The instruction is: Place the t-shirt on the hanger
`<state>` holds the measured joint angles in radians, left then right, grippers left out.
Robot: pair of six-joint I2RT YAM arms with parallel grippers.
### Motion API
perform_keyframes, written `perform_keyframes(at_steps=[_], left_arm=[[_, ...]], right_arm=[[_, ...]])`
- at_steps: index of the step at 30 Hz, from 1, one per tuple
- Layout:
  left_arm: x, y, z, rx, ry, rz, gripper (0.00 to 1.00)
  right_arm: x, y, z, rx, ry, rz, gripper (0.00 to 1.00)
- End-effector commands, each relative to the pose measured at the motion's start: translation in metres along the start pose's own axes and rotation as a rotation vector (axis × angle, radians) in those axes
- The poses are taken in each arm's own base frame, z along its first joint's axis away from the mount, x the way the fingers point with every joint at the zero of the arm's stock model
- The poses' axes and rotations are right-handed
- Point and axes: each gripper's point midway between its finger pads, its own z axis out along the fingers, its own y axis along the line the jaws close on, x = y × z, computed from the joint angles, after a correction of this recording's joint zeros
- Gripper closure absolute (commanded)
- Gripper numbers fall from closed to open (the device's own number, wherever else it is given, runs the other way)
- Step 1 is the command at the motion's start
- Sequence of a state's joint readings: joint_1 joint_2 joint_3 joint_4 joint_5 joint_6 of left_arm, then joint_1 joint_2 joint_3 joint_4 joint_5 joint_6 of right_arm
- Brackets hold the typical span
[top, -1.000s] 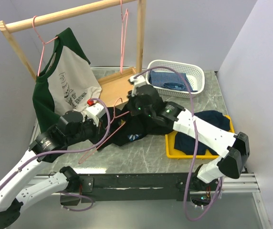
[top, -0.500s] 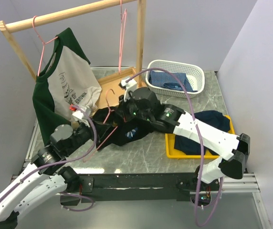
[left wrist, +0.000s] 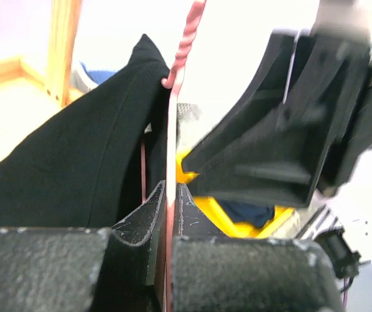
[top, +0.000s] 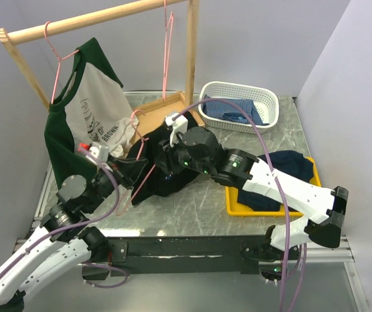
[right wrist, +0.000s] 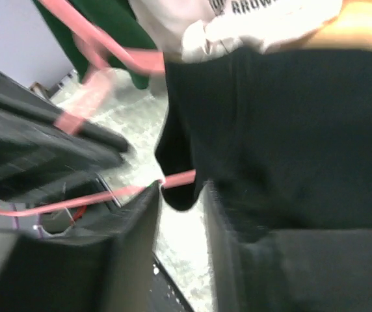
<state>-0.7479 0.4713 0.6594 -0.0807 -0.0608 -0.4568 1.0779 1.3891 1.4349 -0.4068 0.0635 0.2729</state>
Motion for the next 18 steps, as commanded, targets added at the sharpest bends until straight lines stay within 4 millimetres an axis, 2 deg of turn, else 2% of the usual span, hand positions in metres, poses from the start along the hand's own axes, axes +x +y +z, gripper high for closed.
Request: perform_keyframes(at_steps=[1, 2, 3, 5, 6, 7, 8, 9, 10, 11, 15, 16, 18], left_arm=[[-0.059, -0.016, -0.008, 0.051, -0.241, -0.044, 0.99], [-0.057, -0.015, -0.008, 0.049, -0.244, -0.048, 0.99], [-0.059, -0.016, -0.008, 0.053, -0.254, -0.052, 0.99], [-0.057, -0.014, -0.005, 0.051, -0.255, -0.059, 0.99], [-0.058, -0.015, -0.004, 0.053, -0.263, -0.061, 0.99], [-0.057, -0.014, -0.003, 0.048, -0.262, -0.064, 0.99], [-0.056, -0.013, -0.001, 0.045, -0.26, -0.064, 0.99], [-0.055, -0.013, 0.0, 0.045, -0.259, -0.064, 0.99], [-0.056, -0.013, 0.001, 0.046, -0.261, -0.063, 0.99], [-0.055, -0.012, 0.003, 0.041, -0.261, -0.064, 0.99], [-0.055, -0.014, 0.008, 0.048, -0.26, -0.072, 0.99], [-0.056, -0.014, 0.008, 0.048, -0.262, -0.073, 0.99], [-0.055, -0.013, 0.01, 0.046, -0.262, -0.073, 0.99]], right_arm=[[0.012, -0.016, -0.015, 0.071, -0.026, 0.028, 0.5], [0.009, -0.013, -0.022, 0.055, -0.057, 0.048, 0.49], [0.032, -0.016, -0.018, 0.051, -0.028, 0.061, 0.48], [0.029, 0.002, -0.02, -0.027, -0.102, 0.098, 0.48], [0.048, 0.0, -0.016, -0.019, -0.087, 0.097, 0.48], [0.045, 0.013, -0.016, -0.052, -0.127, 0.09, 0.49], [0.044, 0.013, -0.017, -0.043, -0.155, 0.087, 0.49], [0.054, 0.014, -0.014, -0.045, -0.152, 0.077, 0.49], [0.046, 0.022, -0.014, -0.072, -0.202, 0.077, 0.5], [0.05, 0.028, -0.011, -0.091, -0.205, 0.065, 0.51], [0.05, 0.029, 0.005, -0.062, -0.256, 0.042, 0.52], [0.045, 0.032, 0.008, -0.07, -0.286, 0.036, 0.52], [0.051, 0.028, 0.018, -0.053, -0.295, 0.029, 0.52]])
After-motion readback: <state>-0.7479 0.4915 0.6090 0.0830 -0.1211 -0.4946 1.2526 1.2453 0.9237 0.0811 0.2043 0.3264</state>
